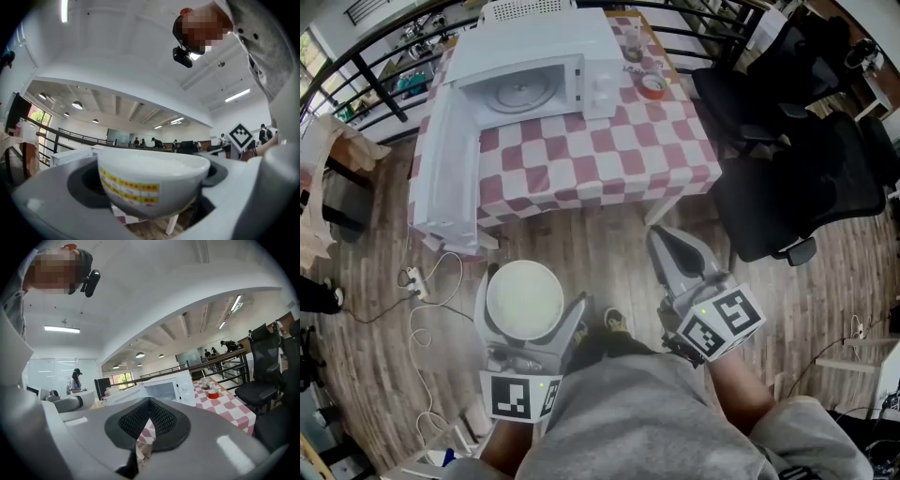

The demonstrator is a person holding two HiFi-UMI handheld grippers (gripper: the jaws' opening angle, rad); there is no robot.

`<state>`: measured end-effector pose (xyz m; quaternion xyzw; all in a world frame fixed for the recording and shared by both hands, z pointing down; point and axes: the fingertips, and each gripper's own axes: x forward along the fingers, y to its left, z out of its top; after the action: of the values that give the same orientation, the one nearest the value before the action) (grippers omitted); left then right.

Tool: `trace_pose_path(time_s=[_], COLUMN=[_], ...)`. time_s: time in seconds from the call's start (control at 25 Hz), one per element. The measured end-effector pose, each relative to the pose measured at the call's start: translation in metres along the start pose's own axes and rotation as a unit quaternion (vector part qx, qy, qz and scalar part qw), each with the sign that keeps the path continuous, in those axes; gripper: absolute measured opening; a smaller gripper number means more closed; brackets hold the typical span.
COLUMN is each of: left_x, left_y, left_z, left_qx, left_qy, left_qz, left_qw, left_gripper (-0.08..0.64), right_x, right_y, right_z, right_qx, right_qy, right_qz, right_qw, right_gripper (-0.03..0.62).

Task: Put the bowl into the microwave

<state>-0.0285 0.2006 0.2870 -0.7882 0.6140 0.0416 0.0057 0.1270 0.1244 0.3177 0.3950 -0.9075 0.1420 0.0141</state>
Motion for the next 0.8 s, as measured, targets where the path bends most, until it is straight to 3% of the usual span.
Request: trace_pose_path(time_s=[0.16,0.8], left_x=[-0.003,-0.023], left_y=[0.006,0.051], left_z=[0.003,0.002], left_qx=[0.014,0.003], left_qy=[-0.003,-0.010], left_qz=[-0.010,-0.015], left_qw=[0.9999,0.9998], left_gripper=[0.537,0.537], right_x=[0.005,0.028], right_y=[0.010,0.053], right_z=[0.000,-0.005], right_qx=[-0.002,-0.036], right_qy=[0.000,0.003], right_qz=[0.001,-0.014], right_qw=[1.000,0.999], right_gripper=[0.000,0.000])
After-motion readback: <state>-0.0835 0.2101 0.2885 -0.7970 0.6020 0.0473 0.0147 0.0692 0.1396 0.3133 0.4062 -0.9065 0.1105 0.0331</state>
